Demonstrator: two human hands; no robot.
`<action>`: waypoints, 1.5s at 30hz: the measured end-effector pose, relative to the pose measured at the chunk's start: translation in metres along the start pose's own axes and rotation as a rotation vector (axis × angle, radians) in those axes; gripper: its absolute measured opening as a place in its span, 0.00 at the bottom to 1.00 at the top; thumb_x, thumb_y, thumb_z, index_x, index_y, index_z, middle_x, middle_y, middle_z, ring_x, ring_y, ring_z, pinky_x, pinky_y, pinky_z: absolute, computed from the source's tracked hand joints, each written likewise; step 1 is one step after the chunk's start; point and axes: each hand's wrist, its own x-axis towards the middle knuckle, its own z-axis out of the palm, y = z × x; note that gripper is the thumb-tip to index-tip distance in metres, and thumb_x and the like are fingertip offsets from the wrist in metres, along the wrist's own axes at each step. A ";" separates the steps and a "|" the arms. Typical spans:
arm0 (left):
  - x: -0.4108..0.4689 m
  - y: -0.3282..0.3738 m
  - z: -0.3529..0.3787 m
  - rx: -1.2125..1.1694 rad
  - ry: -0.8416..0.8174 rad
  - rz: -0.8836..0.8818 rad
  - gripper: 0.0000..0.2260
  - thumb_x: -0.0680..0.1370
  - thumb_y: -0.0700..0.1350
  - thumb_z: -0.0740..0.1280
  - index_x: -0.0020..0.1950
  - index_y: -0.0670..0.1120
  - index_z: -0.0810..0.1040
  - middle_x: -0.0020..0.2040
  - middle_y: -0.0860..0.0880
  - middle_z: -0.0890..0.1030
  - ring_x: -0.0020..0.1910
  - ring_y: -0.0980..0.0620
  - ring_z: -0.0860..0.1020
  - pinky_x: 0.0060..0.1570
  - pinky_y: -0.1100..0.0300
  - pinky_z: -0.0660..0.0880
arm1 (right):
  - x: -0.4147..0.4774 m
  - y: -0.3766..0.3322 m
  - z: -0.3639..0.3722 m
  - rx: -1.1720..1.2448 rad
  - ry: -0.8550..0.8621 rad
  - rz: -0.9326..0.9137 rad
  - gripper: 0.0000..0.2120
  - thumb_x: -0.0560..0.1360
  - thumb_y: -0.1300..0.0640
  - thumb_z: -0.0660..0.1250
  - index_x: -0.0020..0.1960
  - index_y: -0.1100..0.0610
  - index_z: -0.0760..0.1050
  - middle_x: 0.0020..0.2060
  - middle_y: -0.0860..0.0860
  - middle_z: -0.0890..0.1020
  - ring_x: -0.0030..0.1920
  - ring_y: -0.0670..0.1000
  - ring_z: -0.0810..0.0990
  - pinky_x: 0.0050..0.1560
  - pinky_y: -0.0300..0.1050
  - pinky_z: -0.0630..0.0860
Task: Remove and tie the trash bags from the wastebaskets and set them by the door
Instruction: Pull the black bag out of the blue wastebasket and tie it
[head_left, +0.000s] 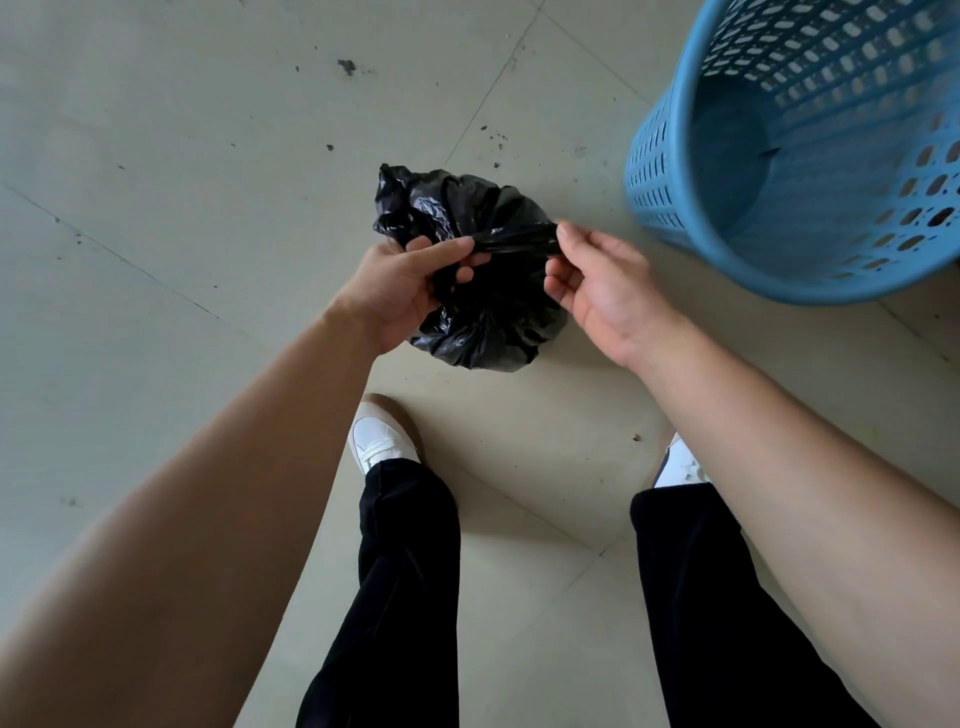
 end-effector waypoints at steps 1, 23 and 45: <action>0.000 -0.001 -0.002 -0.028 0.034 0.010 0.07 0.77 0.37 0.71 0.52 0.37 0.77 0.49 0.42 0.81 0.37 0.53 0.80 0.45 0.62 0.79 | -0.005 0.000 0.000 0.041 -0.020 0.013 0.04 0.80 0.61 0.64 0.47 0.57 0.76 0.36 0.49 0.77 0.34 0.44 0.76 0.40 0.38 0.77; -0.017 0.034 0.012 0.876 -0.083 0.171 0.12 0.68 0.31 0.74 0.34 0.48 0.81 0.38 0.52 0.80 0.41 0.53 0.76 0.52 0.53 0.77 | 0.023 -0.030 0.023 -1.454 -0.275 -0.474 0.37 0.70 0.69 0.63 0.74 0.43 0.64 0.76 0.52 0.62 0.75 0.57 0.58 0.74 0.47 0.54; -0.009 0.003 0.008 0.049 0.272 0.015 0.14 0.72 0.33 0.63 0.33 0.49 0.65 0.31 0.53 0.73 0.32 0.55 0.73 0.39 0.57 0.68 | 0.010 0.006 0.002 -1.370 -0.048 -0.460 0.08 0.70 0.57 0.69 0.47 0.49 0.82 0.42 0.49 0.74 0.43 0.52 0.75 0.42 0.41 0.67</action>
